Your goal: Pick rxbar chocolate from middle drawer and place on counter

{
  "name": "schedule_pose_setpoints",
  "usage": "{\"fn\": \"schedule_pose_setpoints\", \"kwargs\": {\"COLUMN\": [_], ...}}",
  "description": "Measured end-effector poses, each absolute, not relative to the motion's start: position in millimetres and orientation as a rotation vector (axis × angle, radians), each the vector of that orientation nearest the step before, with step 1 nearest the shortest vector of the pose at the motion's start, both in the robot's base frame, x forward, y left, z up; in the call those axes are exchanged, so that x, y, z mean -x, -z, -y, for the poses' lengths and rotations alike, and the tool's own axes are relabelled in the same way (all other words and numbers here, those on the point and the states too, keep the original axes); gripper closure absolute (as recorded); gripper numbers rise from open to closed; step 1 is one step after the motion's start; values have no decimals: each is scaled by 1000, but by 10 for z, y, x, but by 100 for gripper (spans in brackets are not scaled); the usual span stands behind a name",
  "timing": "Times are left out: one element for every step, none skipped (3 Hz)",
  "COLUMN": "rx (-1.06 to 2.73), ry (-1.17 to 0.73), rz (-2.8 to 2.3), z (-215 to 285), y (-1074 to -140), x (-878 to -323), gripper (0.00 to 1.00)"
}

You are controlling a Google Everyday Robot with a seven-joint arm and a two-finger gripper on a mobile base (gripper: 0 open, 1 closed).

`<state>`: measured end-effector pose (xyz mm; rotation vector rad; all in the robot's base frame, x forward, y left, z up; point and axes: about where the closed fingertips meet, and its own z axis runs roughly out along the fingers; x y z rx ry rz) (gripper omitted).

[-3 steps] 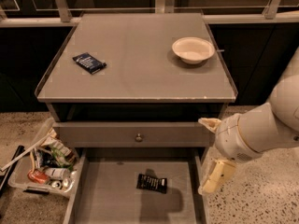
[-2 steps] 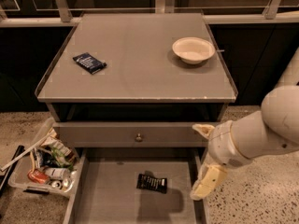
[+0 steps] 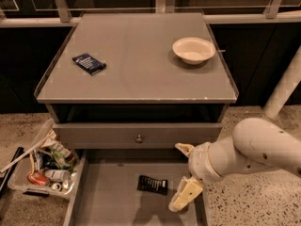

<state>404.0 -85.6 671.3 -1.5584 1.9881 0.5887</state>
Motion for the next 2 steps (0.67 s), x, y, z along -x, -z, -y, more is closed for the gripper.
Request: {"fn": "schedule_pose_setpoints", "kwargs": {"rx": [1533,1504], "ry": [-599,-628], "rz": [-1886,-1820], "z": [777,717], "y": [-6440,-6004], "x": [-4086,-4084], "gripper": [0,0]}}
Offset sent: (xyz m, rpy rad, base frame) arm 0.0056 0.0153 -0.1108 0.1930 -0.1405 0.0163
